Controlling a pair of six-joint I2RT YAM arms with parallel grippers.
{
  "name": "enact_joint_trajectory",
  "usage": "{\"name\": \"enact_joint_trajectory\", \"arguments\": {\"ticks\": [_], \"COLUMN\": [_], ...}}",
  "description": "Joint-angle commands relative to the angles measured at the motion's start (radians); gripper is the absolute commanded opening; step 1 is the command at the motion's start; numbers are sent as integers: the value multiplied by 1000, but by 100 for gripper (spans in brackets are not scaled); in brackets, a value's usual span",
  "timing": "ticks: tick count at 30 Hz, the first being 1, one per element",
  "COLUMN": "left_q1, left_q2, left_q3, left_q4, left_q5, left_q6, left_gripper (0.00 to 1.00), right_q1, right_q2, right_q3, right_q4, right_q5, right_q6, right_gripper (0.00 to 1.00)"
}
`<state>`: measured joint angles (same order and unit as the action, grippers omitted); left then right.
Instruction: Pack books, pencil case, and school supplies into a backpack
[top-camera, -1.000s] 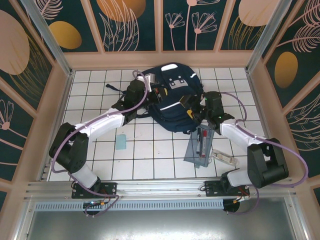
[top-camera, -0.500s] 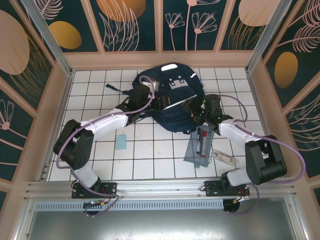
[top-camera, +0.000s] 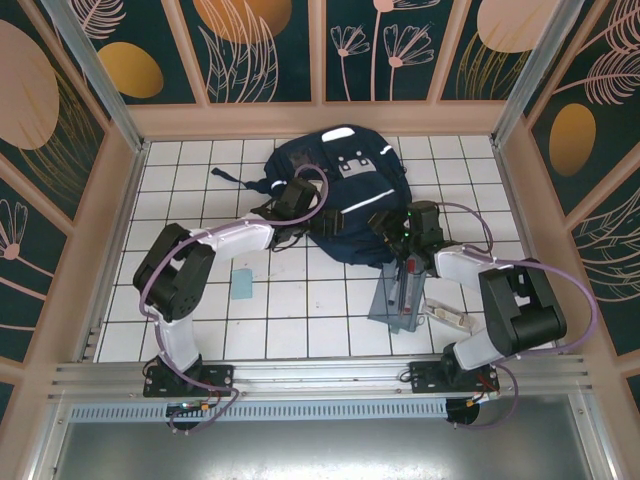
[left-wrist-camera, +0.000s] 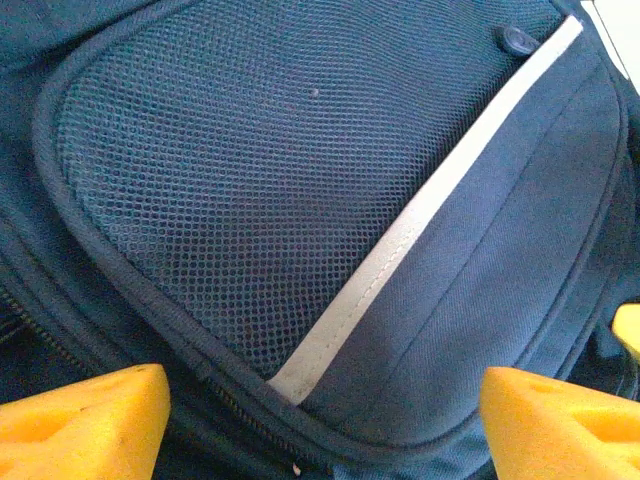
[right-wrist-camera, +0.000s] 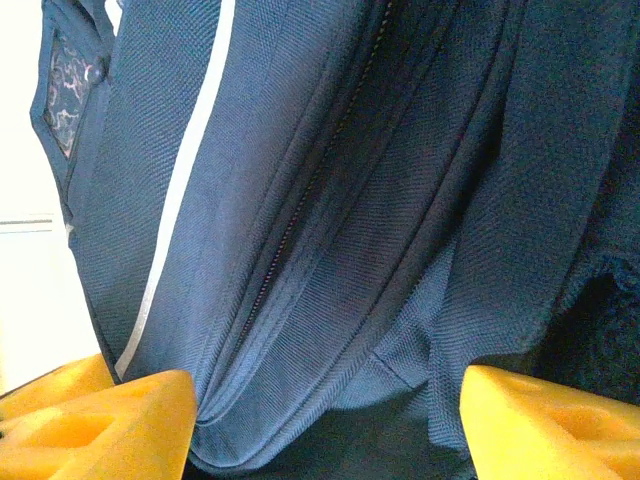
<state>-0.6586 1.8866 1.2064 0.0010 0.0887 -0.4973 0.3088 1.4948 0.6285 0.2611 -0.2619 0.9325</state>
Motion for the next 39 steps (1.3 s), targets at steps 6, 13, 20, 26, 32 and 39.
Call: {"name": "enact_joint_trajectory", "arguments": {"ticks": [6, 13, 20, 26, 32, 39], "left_q1": [-2, -2, -2, -2, -2, -2], "left_q2": [124, 116, 117, 112, 107, 107], "left_q3": [-24, -114, -111, -89, -87, -79], "left_q4": [93, 123, 110, 81, 74, 58], "left_q5": [67, 77, 73, 42, 30, 20], "left_q6": [-121, -109, -76, -47, -42, -29], "left_gripper": [75, 70, 70, 71, 71, 71], "right_q1": [-25, -29, -33, -33, -33, -34], "right_q2": [121, 297, 313, 290, 263, 222], "right_q3": [28, 109, 192, 321, 314, 230], "right_q4": [129, 213, 286, 188, 200, 325], "right_q5": [24, -76, -161, -189, -191, -143], "right_q6": [-4, 49, 30, -42, -43, 4], "right_gripper": [72, 71, 67, 64, 61, 48]}}
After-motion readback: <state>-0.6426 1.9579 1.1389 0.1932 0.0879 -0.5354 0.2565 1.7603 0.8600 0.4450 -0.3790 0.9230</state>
